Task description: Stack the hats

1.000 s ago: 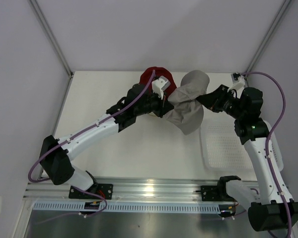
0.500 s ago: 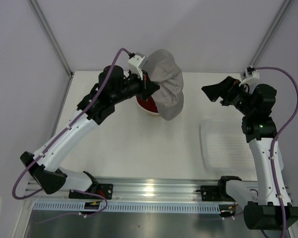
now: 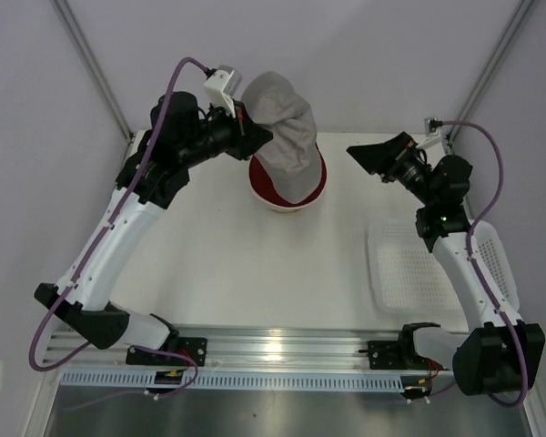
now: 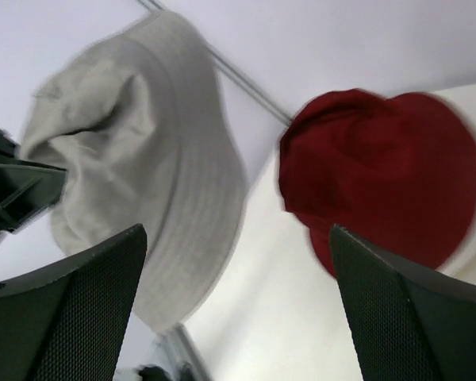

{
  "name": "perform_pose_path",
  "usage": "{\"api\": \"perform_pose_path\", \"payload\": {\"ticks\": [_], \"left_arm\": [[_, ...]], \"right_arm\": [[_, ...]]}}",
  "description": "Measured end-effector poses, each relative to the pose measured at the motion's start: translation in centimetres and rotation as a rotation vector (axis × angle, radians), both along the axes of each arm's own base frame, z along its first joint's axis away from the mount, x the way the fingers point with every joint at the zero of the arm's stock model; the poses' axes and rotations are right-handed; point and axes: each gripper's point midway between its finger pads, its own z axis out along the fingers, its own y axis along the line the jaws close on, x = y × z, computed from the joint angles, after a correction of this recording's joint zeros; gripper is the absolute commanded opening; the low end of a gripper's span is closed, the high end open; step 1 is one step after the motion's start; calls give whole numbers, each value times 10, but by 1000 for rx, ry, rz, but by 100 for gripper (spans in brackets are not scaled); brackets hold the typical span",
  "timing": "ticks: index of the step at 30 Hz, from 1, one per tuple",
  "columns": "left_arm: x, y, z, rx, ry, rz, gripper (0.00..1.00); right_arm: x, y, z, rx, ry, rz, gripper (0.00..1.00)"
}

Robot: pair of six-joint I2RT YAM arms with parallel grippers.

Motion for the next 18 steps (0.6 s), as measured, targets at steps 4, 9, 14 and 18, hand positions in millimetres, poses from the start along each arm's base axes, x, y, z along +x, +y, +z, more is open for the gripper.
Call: {"api": "perform_pose_path", "payload": {"ticks": [4, 9, 14, 18], "left_arm": [[18, -9, -3, -93, 84, 59, 1], [35, -16, -10, -209, 176, 129, 1], [42, -20, -11, -302, 224, 161, 1], [46, -22, -22, -323, 247, 175, 1]], "right_arm": [[-7, 34, -22, 155, 84, 55, 99], [-5, 70, -32, 270, 147, 113, 99], [-2, 85, -18, 385, 133, 152, 82], [3, 86, -11, 440, 122, 153, 37]]}}
